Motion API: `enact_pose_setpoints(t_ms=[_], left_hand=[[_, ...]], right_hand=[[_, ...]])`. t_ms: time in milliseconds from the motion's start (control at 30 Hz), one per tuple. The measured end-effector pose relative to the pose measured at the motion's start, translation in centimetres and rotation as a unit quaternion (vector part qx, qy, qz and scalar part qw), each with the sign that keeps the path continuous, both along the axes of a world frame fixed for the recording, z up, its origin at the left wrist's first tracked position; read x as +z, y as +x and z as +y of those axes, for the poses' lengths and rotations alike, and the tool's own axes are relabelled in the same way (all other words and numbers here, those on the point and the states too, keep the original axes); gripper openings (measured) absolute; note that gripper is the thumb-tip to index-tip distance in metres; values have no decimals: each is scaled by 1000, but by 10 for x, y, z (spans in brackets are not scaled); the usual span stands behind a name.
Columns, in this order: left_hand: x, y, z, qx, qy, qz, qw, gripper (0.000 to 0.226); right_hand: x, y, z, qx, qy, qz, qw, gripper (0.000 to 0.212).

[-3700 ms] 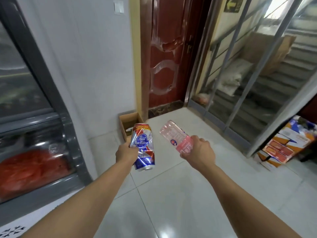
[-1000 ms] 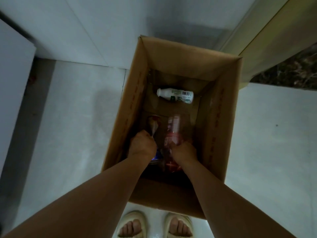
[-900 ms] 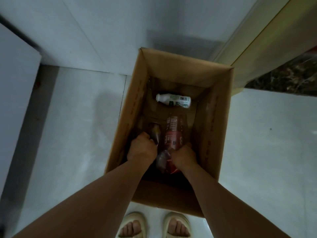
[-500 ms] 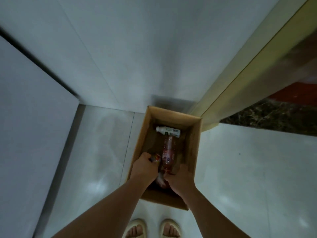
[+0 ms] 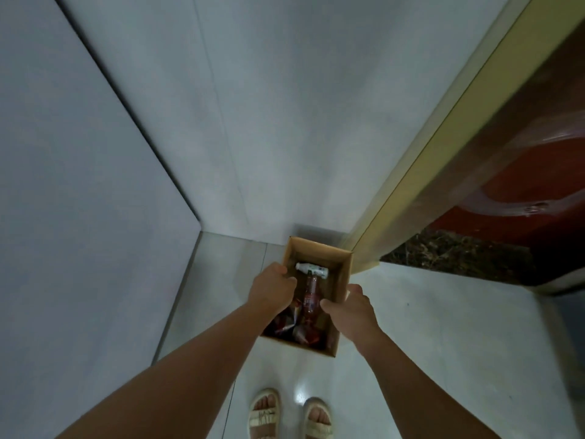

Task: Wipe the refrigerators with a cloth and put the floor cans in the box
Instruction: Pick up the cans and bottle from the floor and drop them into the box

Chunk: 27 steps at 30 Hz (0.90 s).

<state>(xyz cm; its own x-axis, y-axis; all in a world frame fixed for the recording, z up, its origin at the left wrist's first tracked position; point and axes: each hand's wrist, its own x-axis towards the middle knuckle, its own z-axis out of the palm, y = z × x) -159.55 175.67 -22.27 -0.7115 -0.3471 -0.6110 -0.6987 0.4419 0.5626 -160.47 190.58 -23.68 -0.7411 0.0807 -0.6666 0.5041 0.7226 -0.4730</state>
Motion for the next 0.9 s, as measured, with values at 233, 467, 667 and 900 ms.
enact_pose_setpoints(t_ms=[233, 467, 667, 900], left_hand=[[76, 58, 0, 41, 44, 35, 998, 35], [127, 141, 20, 130, 75, 84, 985, 35], [166, 236, 42, 229, 81, 109, 964, 32], [205, 350, 41, 324, 69, 115, 936, 37]], right_hand=[[77, 45, 10, 32, -1, 49, 998, 67], [115, 103, 28, 129, -31, 84, 987, 66], [155, 157, 43, 218, -39, 109, 969, 67], [192, 237, 21, 320, -69, 111, 938, 67]])
